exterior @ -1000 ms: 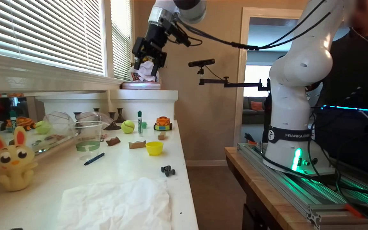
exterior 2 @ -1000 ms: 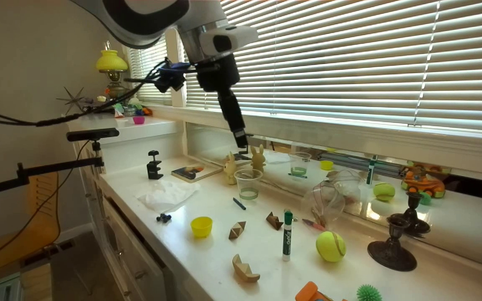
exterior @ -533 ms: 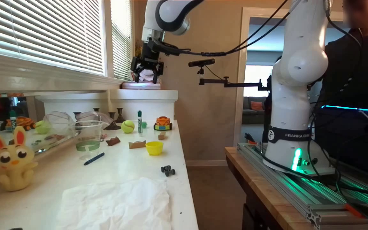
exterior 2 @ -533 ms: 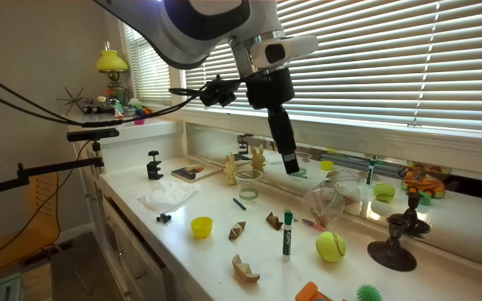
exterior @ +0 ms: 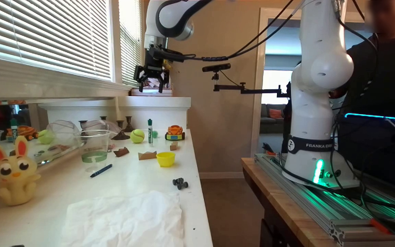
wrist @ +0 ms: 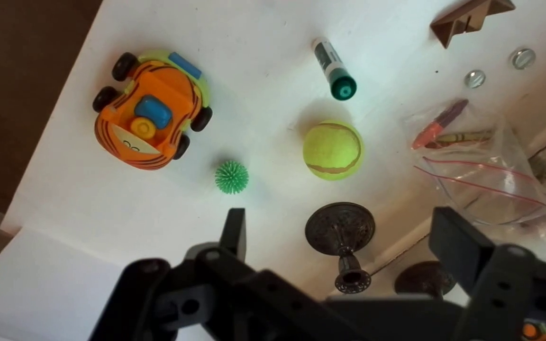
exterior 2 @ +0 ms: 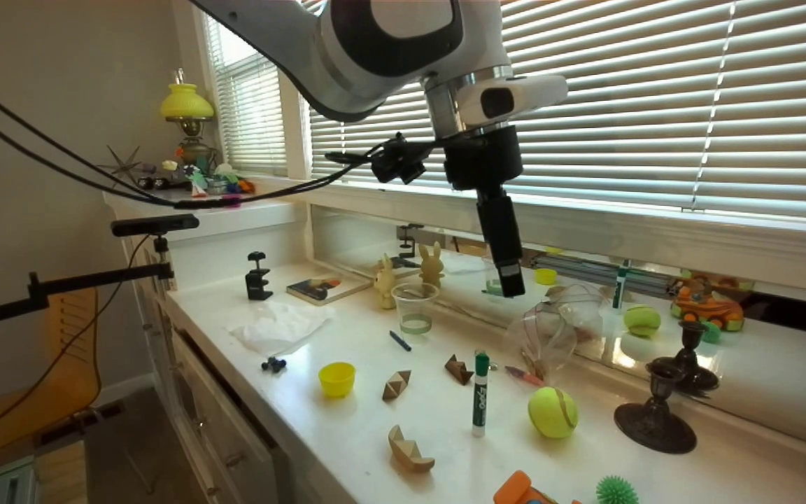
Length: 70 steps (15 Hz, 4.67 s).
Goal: Put the green ball on the candle holder
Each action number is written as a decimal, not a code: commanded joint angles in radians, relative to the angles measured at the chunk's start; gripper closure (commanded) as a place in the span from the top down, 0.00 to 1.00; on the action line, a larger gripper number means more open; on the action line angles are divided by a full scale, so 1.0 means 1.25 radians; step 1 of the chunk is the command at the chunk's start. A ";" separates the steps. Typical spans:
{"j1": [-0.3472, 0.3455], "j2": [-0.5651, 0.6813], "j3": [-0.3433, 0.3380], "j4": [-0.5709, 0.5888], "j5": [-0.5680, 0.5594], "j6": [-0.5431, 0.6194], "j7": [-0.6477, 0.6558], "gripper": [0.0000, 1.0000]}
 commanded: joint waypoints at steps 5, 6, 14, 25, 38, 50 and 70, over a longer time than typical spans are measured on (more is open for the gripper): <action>0.048 0.095 -0.065 0.038 0.055 0.098 -0.144 1.00; 0.050 0.108 -0.068 0.043 0.080 0.117 -0.172 1.00; 0.043 0.213 -0.065 0.101 0.284 0.146 -0.342 1.00; 0.044 0.263 -0.074 0.135 0.259 0.129 -0.404 1.00; 0.044 0.397 -0.085 0.268 0.217 0.036 -0.437 1.00; 0.059 0.421 -0.095 0.271 0.164 0.028 -0.437 1.00; 0.066 0.455 -0.099 0.272 0.142 0.089 -0.437 0.59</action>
